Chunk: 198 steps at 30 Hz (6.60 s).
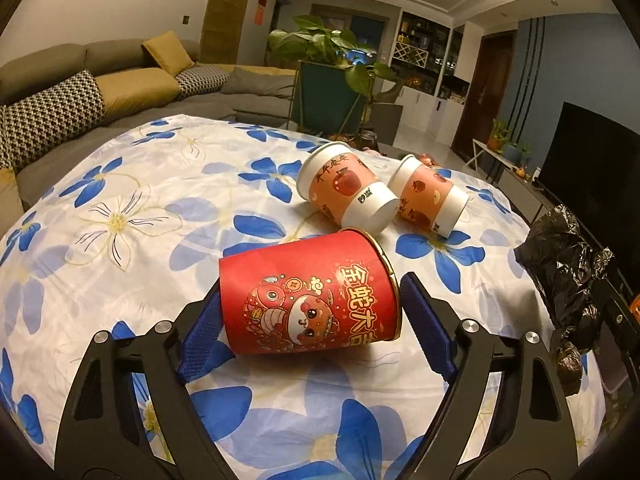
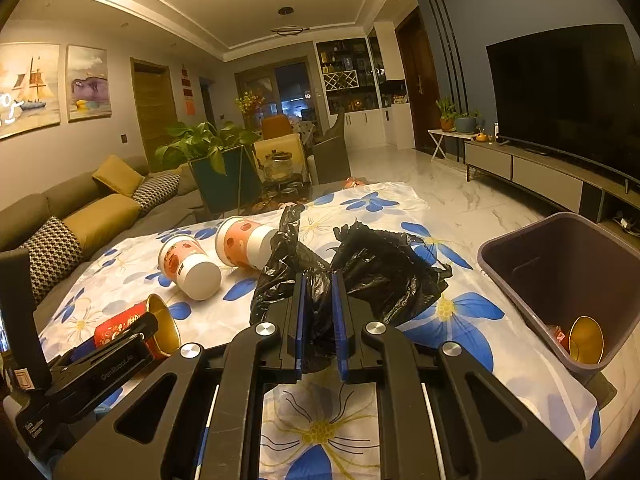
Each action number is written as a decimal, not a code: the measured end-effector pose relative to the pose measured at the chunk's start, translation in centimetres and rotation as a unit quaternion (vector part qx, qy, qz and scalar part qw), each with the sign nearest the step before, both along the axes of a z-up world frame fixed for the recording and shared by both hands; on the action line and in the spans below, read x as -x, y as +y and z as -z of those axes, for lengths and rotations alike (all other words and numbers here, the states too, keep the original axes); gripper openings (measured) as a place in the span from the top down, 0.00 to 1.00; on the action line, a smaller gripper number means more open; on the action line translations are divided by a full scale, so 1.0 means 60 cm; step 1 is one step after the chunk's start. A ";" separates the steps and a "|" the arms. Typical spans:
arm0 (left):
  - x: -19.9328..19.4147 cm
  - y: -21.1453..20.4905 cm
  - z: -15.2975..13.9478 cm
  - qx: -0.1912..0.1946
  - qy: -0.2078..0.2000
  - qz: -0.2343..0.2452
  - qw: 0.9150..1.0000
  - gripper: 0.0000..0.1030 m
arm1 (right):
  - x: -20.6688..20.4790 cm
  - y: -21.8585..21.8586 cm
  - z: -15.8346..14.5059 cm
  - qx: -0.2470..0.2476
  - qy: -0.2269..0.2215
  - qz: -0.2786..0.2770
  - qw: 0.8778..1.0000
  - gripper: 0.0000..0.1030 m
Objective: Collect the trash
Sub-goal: 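Hold the black bag up with the right tool while the left tool closes on the red cup, then carry the black bag and red cup over the grey bin with both tools, then open both tools to drop the black bag and red cup into the bin, then move both open tools back to the table toward the two apple-print cups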
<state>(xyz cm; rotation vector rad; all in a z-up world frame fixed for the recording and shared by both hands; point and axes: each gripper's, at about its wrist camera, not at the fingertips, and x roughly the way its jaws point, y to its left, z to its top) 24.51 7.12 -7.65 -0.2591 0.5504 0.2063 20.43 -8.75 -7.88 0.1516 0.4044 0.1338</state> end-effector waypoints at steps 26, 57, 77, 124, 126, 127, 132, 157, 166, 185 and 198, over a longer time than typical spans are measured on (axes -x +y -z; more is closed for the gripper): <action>0.065 -0.056 -0.075 -0.023 -0.051 0.034 0.998 0.20 | 0.064 -0.033 -0.041 0.000 -0.036 0.006 0.999 0.87; 0.065 -0.306 -0.137 -0.056 -0.096 0.174 0.979 0.20 | 0.120 -0.216 -0.096 0.024 -0.092 0.110 0.989 0.87; 0.011 -0.463 -0.140 -0.050 -0.123 0.260 0.956 0.20 | 0.102 -0.348 -0.085 0.034 -0.098 0.198 0.975 0.87; -0.052 -0.531 -0.080 -0.025 -0.099 0.322 0.941 0.09 | 0.101 -0.377 -0.056 -0.001 -0.098 0.236 0.967 0.46; -0.050 -0.521 -0.079 -0.022 -0.100 0.313 0.944 0.07 | 0.102 -0.376 -0.056 -0.001 -0.099 0.234 0.967 0.43; -0.048 -0.517 -0.081 -0.022 -0.101 0.308 0.946 0.07 | 0.104 -0.374 -0.056 -0.001 -0.100 0.234 0.967 0.40; -0.038 -0.489 -0.083 -0.026 -0.101 0.284 0.953 0.06 | 0.111 -0.365 -0.058 -0.005 -0.100 0.229 0.968 0.33; 0.013 -0.233 -0.075 -0.048 -0.080 0.097 0.991 0.06 | 0.074 -0.197 -0.054 -0.004 -0.090 0.115 0.989 0.29; 0.008 -0.145 -0.073 -0.051 -0.071 0.047 0.995 0.06 | 0.019 -0.095 -0.049 0.006 -0.082 0.049 0.995 0.29; -0.014 0.008 -0.084 -0.057 -0.080 -0.045 0.994 0.06 | -0.200 0.088 -0.015 0.028 0.013 -0.085 0.996 0.29; -0.029 0.043 -0.078 -0.057 -0.084 -0.053 0.993 0.06 | -0.290 0.165 0.027 0.057 0.084 -0.142 0.985 0.29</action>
